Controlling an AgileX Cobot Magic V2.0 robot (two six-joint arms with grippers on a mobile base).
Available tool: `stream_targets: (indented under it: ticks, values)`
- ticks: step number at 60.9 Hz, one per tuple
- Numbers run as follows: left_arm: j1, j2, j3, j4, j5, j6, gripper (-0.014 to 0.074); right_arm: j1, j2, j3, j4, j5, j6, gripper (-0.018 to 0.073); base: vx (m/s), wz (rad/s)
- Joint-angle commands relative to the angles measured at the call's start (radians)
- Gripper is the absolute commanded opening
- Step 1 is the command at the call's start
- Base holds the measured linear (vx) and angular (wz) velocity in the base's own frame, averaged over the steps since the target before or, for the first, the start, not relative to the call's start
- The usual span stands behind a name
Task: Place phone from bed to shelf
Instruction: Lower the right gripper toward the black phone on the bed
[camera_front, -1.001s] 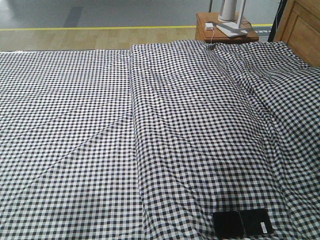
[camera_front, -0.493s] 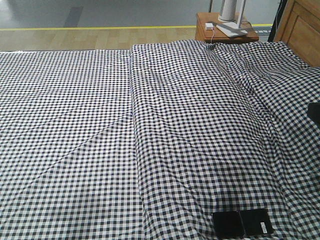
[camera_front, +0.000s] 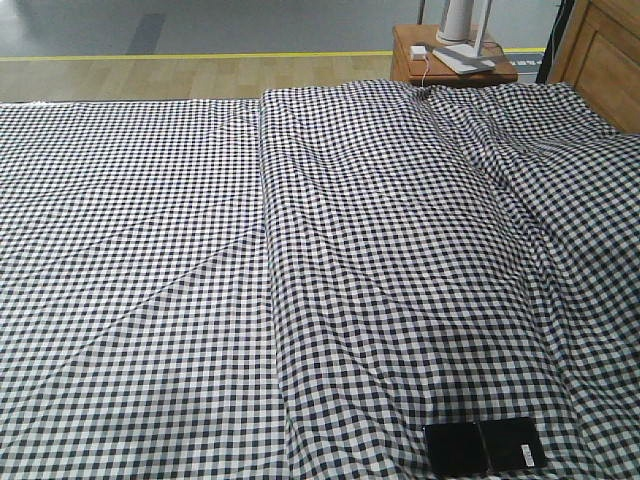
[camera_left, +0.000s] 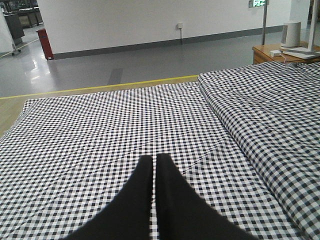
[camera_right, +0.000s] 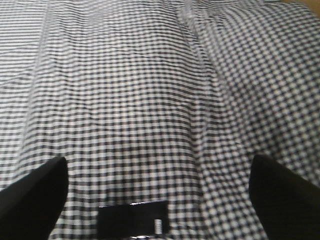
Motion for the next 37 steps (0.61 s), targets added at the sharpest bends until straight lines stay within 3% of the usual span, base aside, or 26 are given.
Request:
stream_targets:
  ticks: [1,10,19,26,37]
  values:
    - [-0.006,-0.012,-0.023,-0.009,-0.072,-0.006,0.0001,-0.005,0.008,-0.068,-0.135,0.004,0.071,0.0707,0.00,0.00]
    - [-0.006,-0.012,-0.023,-0.009,-0.072,-0.006,0.0001,-0.007,0.051,-0.112,-0.251,0.075,0.134,0.0704,0.00,0.00]
    - [-0.006,-0.012,-0.023,-0.009,-0.072,-0.006,0.0001,-0.064,0.118,-0.115,-0.261,0.087,0.138,0.0701,0.00,0.00]
    - [-0.006,-0.012,-0.023,-0.009,-0.072,-0.006,0.0001,-0.166,0.186,-0.119,-0.229,0.079,0.090,0.0697,0.00,0.00]
    - [-0.006,-0.012,-0.023,-0.009,-0.072,-0.006,0.0001,-0.305,0.337,-0.122,-0.081,0.014,-0.078,0.0692,0.00,0.00]
